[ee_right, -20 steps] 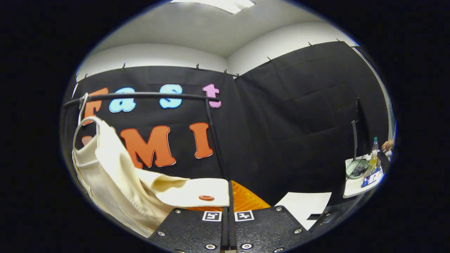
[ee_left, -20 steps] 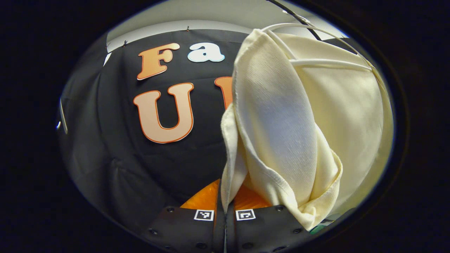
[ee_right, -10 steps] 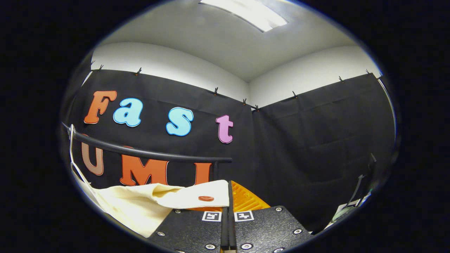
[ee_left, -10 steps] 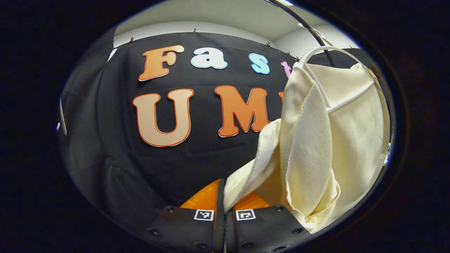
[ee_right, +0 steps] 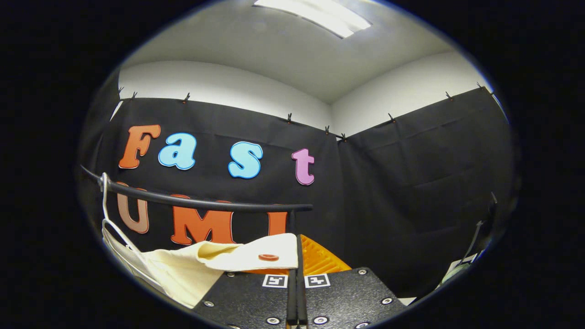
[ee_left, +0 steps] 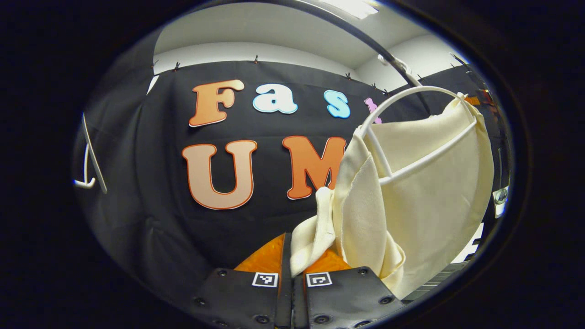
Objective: Grasp the clothes on the hanger with both hands and then place them into the laundry hamper below.
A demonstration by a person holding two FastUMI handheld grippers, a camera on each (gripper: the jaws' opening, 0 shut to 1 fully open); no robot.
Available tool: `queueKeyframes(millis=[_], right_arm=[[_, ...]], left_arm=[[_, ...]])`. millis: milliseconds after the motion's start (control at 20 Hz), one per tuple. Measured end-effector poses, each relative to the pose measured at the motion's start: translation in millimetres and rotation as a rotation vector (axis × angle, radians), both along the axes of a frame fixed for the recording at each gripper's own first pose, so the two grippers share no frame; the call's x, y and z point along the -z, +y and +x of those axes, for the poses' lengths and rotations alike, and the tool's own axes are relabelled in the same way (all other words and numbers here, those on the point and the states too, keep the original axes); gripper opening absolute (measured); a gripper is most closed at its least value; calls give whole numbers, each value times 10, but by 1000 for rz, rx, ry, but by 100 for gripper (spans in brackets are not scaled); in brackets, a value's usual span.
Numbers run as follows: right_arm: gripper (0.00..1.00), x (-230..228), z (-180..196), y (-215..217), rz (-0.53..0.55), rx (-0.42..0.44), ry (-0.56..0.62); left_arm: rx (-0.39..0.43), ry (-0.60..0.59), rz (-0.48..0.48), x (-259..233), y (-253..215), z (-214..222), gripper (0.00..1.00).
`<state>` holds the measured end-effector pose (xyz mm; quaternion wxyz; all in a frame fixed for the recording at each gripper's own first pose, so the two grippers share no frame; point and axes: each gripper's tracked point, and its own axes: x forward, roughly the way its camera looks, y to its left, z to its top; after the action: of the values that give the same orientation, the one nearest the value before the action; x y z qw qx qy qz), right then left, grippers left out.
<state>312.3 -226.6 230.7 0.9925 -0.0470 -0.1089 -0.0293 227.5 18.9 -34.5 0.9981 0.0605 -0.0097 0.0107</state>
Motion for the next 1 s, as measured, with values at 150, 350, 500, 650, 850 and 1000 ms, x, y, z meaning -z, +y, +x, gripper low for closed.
queueKeyframes(millis=[150, 350, 500, 650, 850, 1000], right_arm=[[0, 321, -539, 73, -5, 9, 34], [0, 434, -1005, 202, 16, 1, 58], [0, 387, -1013, 222, 32, 13, 103], [0, 245, -1018, 444, 77, -38, 95], [0, 24, -1060, 500, 34, -17, 42], [0, 139, -1018, 251, -49, 69, 45]], left_arm=[[17, -111, -31, -340, 11, -256, 8], [45, -156, -23, -661, -28, -405, 8], [31, -188, -51, -913, 82, -337, 8], [29, -235, -97, -1179, 205, -348, 8], [87, -290, -107, -1534, 94, -364, 8], [53, -262, -64, -1424, 178, -228, 8]])
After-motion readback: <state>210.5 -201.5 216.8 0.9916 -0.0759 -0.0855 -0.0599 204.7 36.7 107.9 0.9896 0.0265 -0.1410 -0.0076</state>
